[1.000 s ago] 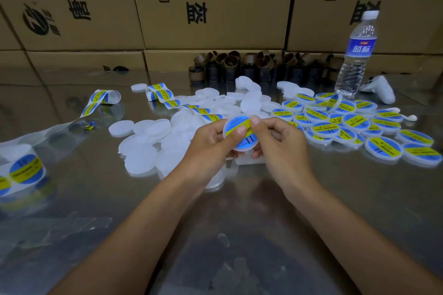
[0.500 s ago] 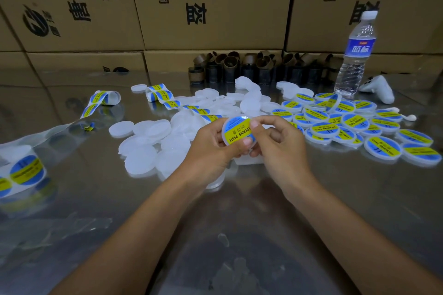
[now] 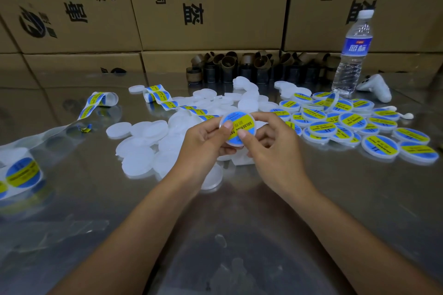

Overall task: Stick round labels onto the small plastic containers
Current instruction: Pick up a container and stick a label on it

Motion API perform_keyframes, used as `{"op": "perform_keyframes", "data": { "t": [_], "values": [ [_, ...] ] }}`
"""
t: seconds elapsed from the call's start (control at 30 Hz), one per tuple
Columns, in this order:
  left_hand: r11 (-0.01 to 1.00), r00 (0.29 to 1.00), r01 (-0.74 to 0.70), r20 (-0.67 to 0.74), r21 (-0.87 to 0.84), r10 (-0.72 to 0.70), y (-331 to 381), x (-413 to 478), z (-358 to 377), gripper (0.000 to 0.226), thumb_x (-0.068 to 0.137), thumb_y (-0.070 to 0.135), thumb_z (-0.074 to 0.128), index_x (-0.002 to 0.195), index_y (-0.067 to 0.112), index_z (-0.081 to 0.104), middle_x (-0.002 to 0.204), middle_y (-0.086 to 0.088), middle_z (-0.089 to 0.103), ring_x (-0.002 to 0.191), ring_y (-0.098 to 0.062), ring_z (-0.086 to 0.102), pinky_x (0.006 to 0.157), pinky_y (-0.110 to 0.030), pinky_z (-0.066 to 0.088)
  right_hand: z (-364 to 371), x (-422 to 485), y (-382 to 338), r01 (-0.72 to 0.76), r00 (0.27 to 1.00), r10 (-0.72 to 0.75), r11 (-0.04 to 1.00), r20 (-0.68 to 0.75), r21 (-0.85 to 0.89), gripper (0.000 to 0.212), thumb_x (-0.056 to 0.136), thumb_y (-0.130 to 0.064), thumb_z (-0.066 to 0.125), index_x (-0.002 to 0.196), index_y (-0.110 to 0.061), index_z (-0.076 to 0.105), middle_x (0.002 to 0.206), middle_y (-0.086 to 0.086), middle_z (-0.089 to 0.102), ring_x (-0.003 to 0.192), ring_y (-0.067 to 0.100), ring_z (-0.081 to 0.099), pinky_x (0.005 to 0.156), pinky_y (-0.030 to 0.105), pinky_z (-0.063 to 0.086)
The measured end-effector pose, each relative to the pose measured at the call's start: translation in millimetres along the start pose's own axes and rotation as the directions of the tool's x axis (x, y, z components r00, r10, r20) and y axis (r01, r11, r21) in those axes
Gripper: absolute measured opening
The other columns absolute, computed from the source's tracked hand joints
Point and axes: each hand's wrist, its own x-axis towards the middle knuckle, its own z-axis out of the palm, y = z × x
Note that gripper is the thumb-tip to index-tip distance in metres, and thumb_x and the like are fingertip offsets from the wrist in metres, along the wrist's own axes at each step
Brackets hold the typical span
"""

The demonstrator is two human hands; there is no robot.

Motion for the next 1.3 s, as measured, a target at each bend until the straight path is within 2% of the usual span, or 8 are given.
{"op": "perform_keyframes", "data": {
  "t": [0.3,0.47,0.7,0.87,0.97,1.1,1.2,1.3],
  "values": [
    [1.0,1.0,0.009,-0.027,0.012,-0.009,1.2,-0.1,1.1,0.019,0.094,0.021,0.053,0.102,0.013,0.068,0.086,0.0,0.073,0.076,-0.012,0.066,0.068,-0.021,0.053,-1.3,3.6,1.7,-0.041,0.999,0.044,0.994,-0.025,0.099,0.017,0.092,-0.017,0.058,0.085,-0.033,0.059,0.051,-0.005,0.061,0.044,0.002,0.056,0.052,0.015,0.044],
    [1.0,0.98,0.013,-0.198,-0.011,-0.015,3.2,3.2,0.3,0.01,0.091,0.018,0.059,0.091,0.015,0.069,0.082,-0.001,0.072,0.077,-0.017,0.064,0.071,-0.027,0.054,-1.2,3.6,2.3,-0.026,0.999,0.029,0.996,-0.028,0.081,0.014,0.09,-0.019,0.06,0.088,-0.033,0.063,0.055,0.001,0.062,0.046,0.005,0.056,0.055,0.018,0.046],
    [1.0,0.968,-0.027,-0.251,-0.014,0.022,5.7,1.9,-1.2,0.011,0.091,0.014,0.059,0.086,0.017,0.068,0.076,0.002,0.071,0.068,-0.012,0.063,0.067,-0.024,0.054,-1.4,2.7,0.6,-0.056,0.996,0.05,0.996,0.079,0.076,0.03,0.083,-0.012,0.069,0.101,-0.034,0.06,0.064,0.003,0.065,0.058,0.016,0.058,0.064,0.028,0.05],
    [1.0,0.969,-0.011,-0.247,-0.008,0.008,3.8,2.0,0.2,0.012,0.094,0.019,0.056,0.099,0.018,0.067,0.086,0.002,0.068,0.072,-0.005,0.065,0.07,-0.02,0.055,-15.8,15.1,4.7,-0.053,0.992,0.062,0.995,-0.112,0.084,0.025,0.085,-0.01,0.066,0.091,-0.031,0.056,0.055,-0.007,0.06,0.052,0.003,0.056,0.058,0.012,0.045],
    [1.0,0.961,-0.009,-0.276,0.011,0.012,1.5,1.9,-2.0,0.012,0.095,0.017,0.055,0.096,0.021,0.066,0.09,-0.001,0.067,0.072,-0.004,0.065,0.069,-0.018,0.055,-39.7,28.3,18.5,-0.118,0.927,0.144,0.989,-0.346,0.094,0.018,0.089,-0.013,0.062,0.096,-0.028,0.054,0.06,-0.006,0.06,0.058,0.002,0.058,0.064,0.014,0.045],
    [0.997,0.929,-0.029,-0.367,0.076,0.055,-0.1,5.9,-7.6,0.019,0.095,0.009,0.052,0.086,0.021,0.065,0.082,0.002,0.065,0.066,-0.005,0.063,0.067,-0.016,0.053,-68.2,38.5,44.2,-0.287,0.757,0.298,0.951,-0.582,0.114,0.022,0.089,-0.011,0.056,0.106,-0.024,0.06,0.068,-0.004,0.055,0.068,0.017,0.056,0.071,0.029,0.045],
    [0.966,0.907,-0.029,-0.399,0.255,0.133,-3.7,8.1,-11.2,0.027,0.093,0.004,0.05,0.082,0.025,0.06,0.084,0.007,0.064,0.068,-0.008,0.062,0.07,-0.018,0.051,-78.6,41.9,56.3,-0.366,0.662,0.348,0.923,-0.664,0.118,0.03,0.088,-0.008,0.054,0.116,-0.017,0.064,0.083,0.005,0.058,0.074,0.017,0.055,0.07,0.027,0.043],
    [0.901,0.901,-0.043,-0.374,0.431,0.222,-7.1,7.2,-15.2,0.029,0.092,0.001,0.048,0.083,0.026,0.059,0.083,0.013,0.059,0.072,0.001,0.057,0.064,-0.005,0.042,-80.8,43.3,60.7,-0.416,0.636,0.351,0.906,-0.687,0.078,0.034,0.091,-0.009,0.054,0.124,-0.015,0.057,0.099,0.008,0.059,0.086,0.015,0.054,0.076,0.021,0.039]
  ]
}}
